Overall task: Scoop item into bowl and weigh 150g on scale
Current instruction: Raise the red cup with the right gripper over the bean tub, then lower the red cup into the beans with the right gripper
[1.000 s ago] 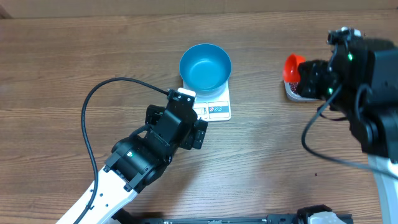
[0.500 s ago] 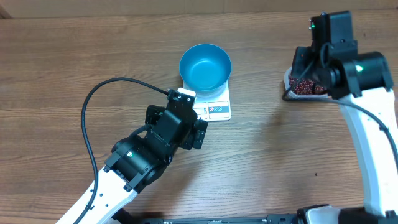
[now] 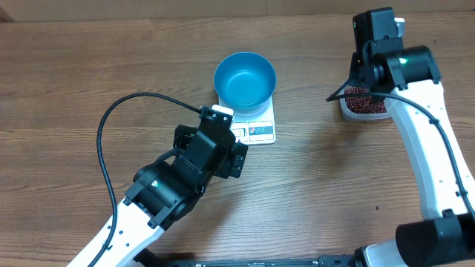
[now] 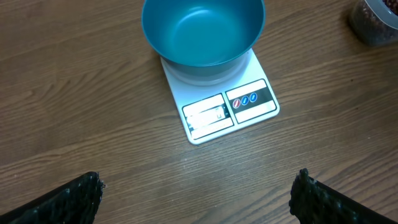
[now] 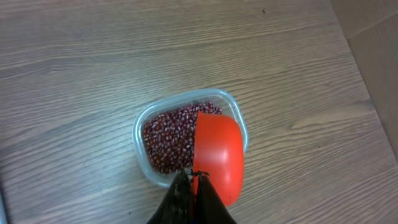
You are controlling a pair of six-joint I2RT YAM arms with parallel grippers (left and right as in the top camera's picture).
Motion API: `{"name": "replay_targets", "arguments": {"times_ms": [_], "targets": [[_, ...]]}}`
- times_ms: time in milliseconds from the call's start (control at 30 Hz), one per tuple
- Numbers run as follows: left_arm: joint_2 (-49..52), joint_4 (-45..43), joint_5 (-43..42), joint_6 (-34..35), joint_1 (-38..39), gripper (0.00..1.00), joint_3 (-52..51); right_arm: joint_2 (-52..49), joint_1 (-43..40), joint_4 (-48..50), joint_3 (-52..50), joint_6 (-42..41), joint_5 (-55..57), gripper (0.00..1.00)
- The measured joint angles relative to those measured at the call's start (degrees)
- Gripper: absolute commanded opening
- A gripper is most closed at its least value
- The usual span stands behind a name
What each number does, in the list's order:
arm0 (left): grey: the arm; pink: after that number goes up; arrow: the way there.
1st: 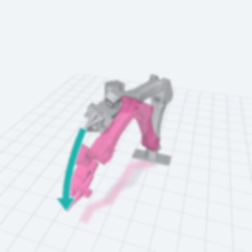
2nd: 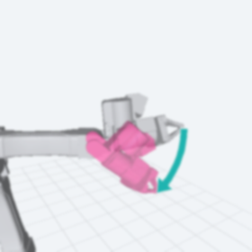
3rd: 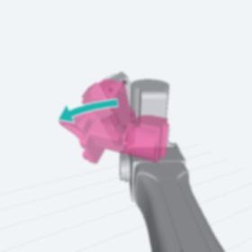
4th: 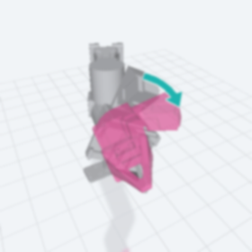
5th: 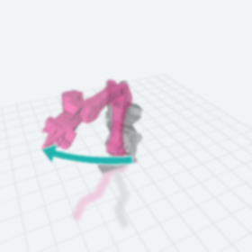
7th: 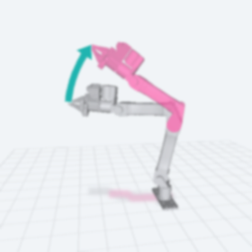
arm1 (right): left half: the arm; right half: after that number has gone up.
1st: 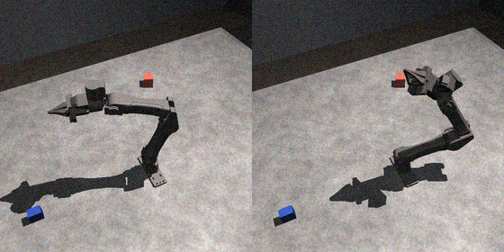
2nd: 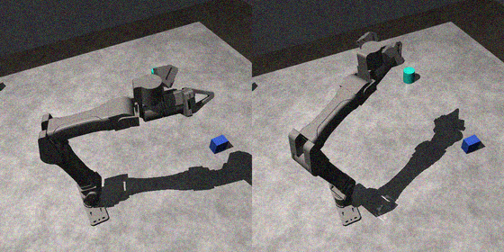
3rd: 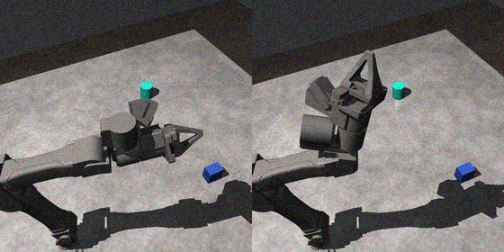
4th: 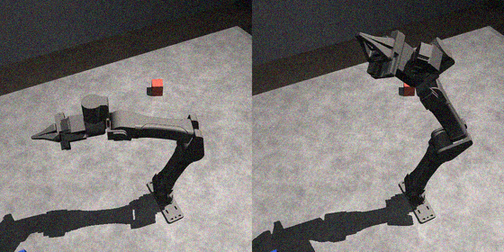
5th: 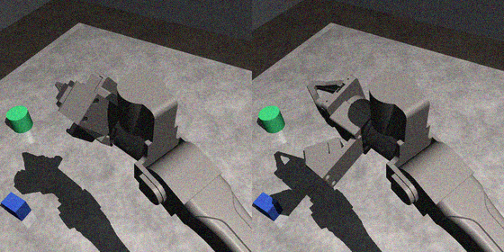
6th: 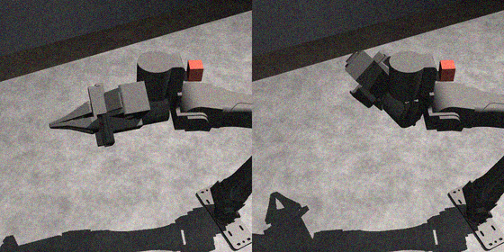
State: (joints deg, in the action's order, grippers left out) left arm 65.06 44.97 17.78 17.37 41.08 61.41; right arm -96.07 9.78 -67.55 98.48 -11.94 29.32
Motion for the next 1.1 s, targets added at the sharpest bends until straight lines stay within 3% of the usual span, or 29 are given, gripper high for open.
{"name": "replay_targets", "arguments": {"times_ms": [700,1100], "targets": [[0.00,0.02,0.00,0.00,0.00,0.99,0.02,-4.44,-9.09,2.62,-0.90,-0.07,-3.96,0.04],[0.00,0.00,0.00,0.00,0.00,0.99,0.02,-6.60,-9.44,5.90,-3.91,-0.04,-6.19,0.04]]}}
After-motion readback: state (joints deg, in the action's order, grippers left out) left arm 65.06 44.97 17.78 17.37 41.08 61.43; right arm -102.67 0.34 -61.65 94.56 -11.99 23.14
